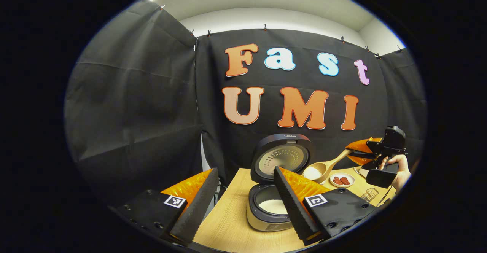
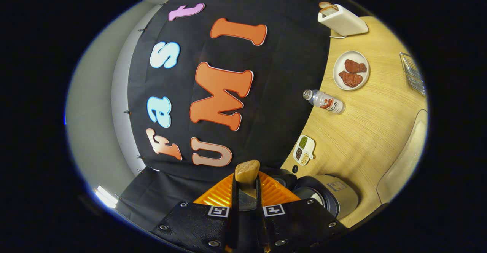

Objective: Close the left gripper, press the button to open the rice cooker; take a wooden spoon from the chopstick holder with the right hand, scoop a spoonful of rice and pour it into the rice cooker, then put the wooden spoon back into the chopstick holder.

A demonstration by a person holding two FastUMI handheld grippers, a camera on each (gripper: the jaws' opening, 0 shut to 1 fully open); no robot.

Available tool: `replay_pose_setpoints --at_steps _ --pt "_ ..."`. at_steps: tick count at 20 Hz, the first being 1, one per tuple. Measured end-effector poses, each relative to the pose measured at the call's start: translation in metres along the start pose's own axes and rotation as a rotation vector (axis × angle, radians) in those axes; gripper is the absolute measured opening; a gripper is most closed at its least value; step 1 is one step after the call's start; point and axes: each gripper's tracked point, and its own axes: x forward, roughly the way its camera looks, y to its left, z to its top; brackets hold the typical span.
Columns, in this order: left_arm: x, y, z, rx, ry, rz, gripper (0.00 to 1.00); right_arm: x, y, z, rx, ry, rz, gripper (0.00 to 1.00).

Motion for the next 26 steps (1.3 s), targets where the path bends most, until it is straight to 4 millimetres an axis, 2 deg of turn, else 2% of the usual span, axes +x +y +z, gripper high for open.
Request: replay_pose_setpoints --at_steps 4,8,13,15,26 --pt "0.002 0.007 -0.003 -0.010 0.007 0.003 0.95 0.009 0.008 -0.010 -0.053 0.005 0.009 0.18" --pt "0.004 0.011 -0.007 -0.004 0.012 0.005 0.95 0.014 0.007 -0.018 -0.150 -0.003 -0.010 0.18" --pt "0.007 0.015 -0.008 -0.013 0.013 0.005 0.95 0.015 0.016 -0.024 -0.227 -0.006 0.001 0.18" --pt "0.008 0.017 -0.009 -0.009 0.012 0.009 0.98 0.016 0.019 -0.026 -0.258 -0.006 0.002 0.18" --pt "0.006 0.025 -0.007 -0.021 0.006 0.018 0.95 0.013 0.034 -0.037 -0.392 0.000 0.024 0.18"
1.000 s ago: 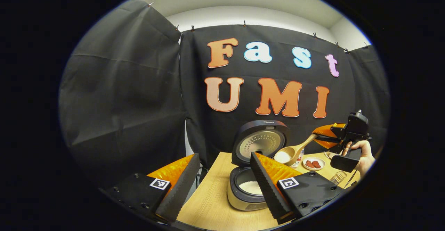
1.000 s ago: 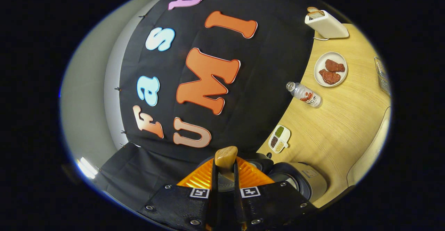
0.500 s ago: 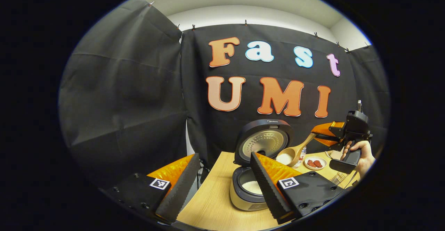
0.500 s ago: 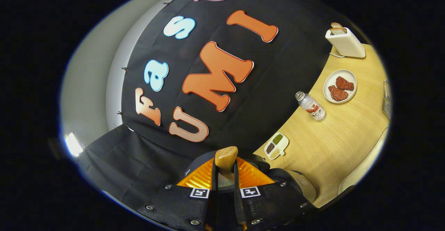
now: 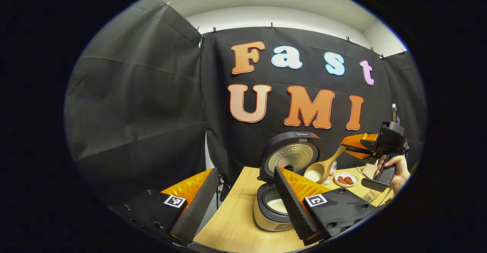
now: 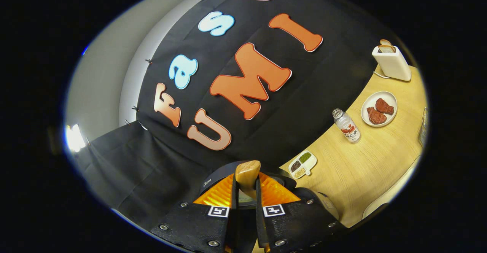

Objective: Close the left gripper, press the button to open the rice cooker; take a wooden spoon from the chopstick holder with the right hand, scoop a spoonful of rice and pour it into the rice cooker, then put the wooden spoon back into the chopstick holder.

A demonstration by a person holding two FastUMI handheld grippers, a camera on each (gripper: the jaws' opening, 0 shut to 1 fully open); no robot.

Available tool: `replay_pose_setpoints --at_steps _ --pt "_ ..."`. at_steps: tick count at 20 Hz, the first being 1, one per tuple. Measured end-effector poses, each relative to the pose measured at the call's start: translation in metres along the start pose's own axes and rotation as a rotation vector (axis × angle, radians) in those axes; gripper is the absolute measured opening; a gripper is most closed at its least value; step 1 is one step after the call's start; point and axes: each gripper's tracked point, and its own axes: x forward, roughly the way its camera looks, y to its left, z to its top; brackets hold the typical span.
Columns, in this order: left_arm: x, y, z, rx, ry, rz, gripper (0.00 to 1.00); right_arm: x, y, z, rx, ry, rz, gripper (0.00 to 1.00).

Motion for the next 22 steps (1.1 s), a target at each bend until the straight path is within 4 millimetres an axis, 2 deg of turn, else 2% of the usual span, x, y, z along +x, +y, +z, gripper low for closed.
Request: replay_pose_setpoints --at_steps 5,6,13,15,22 --pt "0.000 -0.002 0.000 0.001 -0.002 -0.005 0.95 -0.001 0.004 -0.001 -0.034 0.000 0.004 0.18" --pt "0.000 -0.003 0.001 0.001 -0.003 -0.006 0.98 -0.001 0.005 -0.001 -0.042 0.001 0.005 0.18" --pt "-0.002 -0.004 0.000 0.001 -0.004 -0.012 0.95 -0.005 0.010 0.000 -0.086 -0.006 0.012 0.18" --pt "-0.002 -0.003 0.000 0.002 -0.005 -0.009 1.00 -0.003 0.012 -0.001 -0.096 -0.003 0.014 0.18" --pt "-0.003 0.000 -0.003 0.003 0.000 0.001 1.00 -0.004 0.014 -0.007 -0.154 0.004 0.018 0.18"
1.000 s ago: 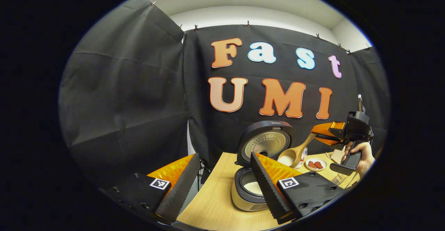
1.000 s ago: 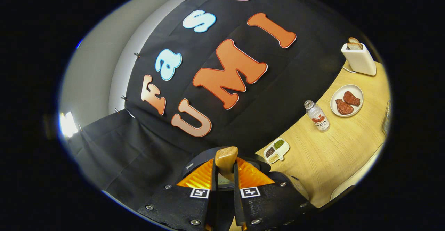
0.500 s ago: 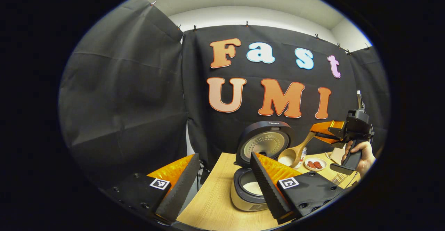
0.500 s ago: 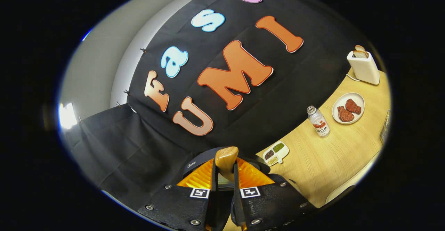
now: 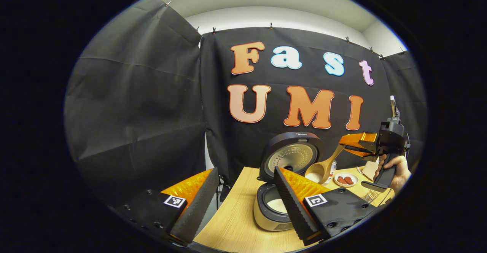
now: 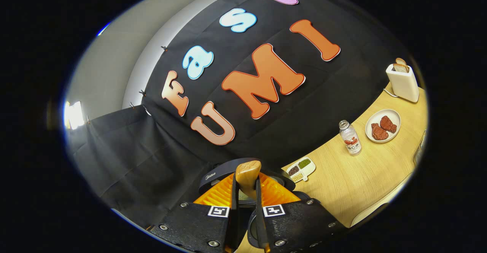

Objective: Close the left gripper, press the button to open the rice cooker; take a wooden spoon from the chopstick holder with the right hand, scoop a spoonful of rice and pour it into the rice cooker, then put the wooden spoon back into the chopstick holder.

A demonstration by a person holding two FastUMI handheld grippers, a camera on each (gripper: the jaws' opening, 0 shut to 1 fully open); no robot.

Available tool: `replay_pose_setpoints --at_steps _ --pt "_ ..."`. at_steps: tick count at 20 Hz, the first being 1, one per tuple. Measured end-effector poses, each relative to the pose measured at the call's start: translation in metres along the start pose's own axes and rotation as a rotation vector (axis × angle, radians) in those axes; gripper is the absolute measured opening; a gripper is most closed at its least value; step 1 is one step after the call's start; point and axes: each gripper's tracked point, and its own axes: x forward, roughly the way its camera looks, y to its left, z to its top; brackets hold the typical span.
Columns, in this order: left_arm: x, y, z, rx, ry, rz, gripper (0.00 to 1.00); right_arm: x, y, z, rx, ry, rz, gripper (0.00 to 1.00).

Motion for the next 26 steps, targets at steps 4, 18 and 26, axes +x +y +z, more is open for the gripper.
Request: replay_pose_setpoints --at_steps 4,18,26 --pt "0.001 0.001 -0.001 -0.005 0.000 0.002 0.99 0.000 0.002 -0.002 -0.042 0.001 -0.004 0.18" --pt "0.006 0.002 -0.005 -0.006 0.010 0.002 0.96 -0.001 0.022 -0.009 -0.265 -0.013 0.031 0.18" --pt "0.006 -0.001 -0.006 0.007 0.006 -0.001 0.99 -0.001 0.031 -0.025 -0.409 0.008 0.058 0.18"
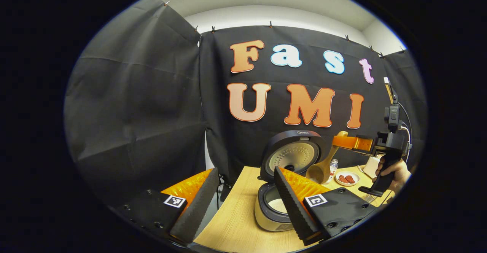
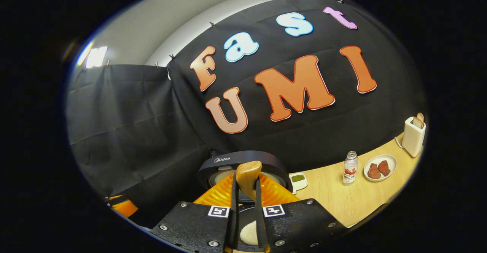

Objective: Close the left gripper, press the button to open the rice cooker; take a wooden spoon from the chopstick holder with the right hand, scoop a spoonful of rice and pour it into the rice cooker, then put the wooden spoon back into the chopstick holder.

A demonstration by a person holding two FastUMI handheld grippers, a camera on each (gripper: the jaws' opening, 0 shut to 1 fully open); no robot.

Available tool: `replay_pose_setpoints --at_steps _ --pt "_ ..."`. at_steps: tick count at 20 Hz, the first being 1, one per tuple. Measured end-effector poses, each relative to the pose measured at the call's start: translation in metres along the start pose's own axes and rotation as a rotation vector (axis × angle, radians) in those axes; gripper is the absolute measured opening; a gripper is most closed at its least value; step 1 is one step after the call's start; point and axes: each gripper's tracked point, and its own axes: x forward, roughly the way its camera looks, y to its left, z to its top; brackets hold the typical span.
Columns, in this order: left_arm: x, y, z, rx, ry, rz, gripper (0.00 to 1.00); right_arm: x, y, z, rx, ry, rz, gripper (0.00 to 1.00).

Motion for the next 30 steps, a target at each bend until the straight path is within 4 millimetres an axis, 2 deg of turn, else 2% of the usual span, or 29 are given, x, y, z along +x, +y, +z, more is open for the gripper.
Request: replay_pose_setpoints --at_steps 7,12,15,18,22,30 --pt "0.002 -0.002 -0.004 0.013 0.008 0.003 1.00 -0.001 0.012 -0.013 -0.112 0.017 0.026 0.18" --pt "-0.002 -0.004 -0.006 0.017 0.015 0.009 0.96 -0.004 0.013 -0.024 -0.179 0.034 0.040 0.18" --pt "-0.005 -0.007 -0.006 0.022 0.016 0.014 0.95 -0.003 0.006 -0.027 -0.157 0.042 0.039 0.18" --pt "-0.006 -0.012 0.000 0.024 0.007 0.018 0.95 -0.005 -0.002 -0.022 -0.042 0.042 0.038 0.18" --pt "-0.009 -0.027 0.002 0.015 0.003 0.018 0.95 -0.022 -0.035 0.005 0.083 0.012 0.013 0.18" --pt "-0.004 -0.076 0.008 -0.007 -0.015 -0.001 0.94 -0.088 -0.164 0.054 0.092 -0.082 -0.175 0.18"
